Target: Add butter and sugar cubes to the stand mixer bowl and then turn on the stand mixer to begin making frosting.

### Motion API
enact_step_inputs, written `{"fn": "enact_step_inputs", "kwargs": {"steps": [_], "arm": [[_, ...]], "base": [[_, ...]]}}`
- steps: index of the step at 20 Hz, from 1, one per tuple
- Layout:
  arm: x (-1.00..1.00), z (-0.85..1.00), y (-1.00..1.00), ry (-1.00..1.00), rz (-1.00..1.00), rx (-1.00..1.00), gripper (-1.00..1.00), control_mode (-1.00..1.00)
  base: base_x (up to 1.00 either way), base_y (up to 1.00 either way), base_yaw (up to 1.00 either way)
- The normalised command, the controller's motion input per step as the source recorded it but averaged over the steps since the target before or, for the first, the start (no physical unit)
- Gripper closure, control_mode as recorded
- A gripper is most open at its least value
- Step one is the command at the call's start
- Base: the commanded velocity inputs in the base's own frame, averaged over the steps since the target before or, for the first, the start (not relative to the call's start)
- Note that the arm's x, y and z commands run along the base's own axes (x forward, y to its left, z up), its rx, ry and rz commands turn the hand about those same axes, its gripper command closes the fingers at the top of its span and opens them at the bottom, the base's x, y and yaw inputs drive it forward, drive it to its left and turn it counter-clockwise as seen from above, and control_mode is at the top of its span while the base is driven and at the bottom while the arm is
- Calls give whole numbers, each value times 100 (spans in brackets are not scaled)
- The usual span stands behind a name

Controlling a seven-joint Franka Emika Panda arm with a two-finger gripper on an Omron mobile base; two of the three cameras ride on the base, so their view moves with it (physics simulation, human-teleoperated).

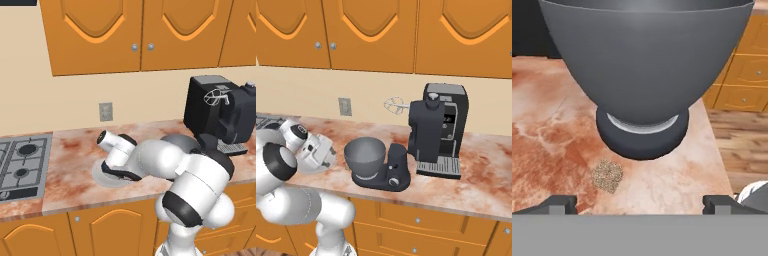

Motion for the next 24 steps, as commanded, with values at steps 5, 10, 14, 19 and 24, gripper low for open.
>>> {"fn": "enact_step_inputs", "kwargs": {"steps": [5,10,14,19,24], "arm": [[27,-21,-2,0,5,0,-100,-100],[22,-9,-10,-1,1,0,-100,-100],[11,-12,-9,-2,0,0,-100,-100],[1,-4,-3,0,0,0,-100,-100],[0,-9,-11,0,0,0,-100,-100]], "base": [[0,0,0],[0,0,0],[0,0,0],[0,0,0],[0,0,0]]}}
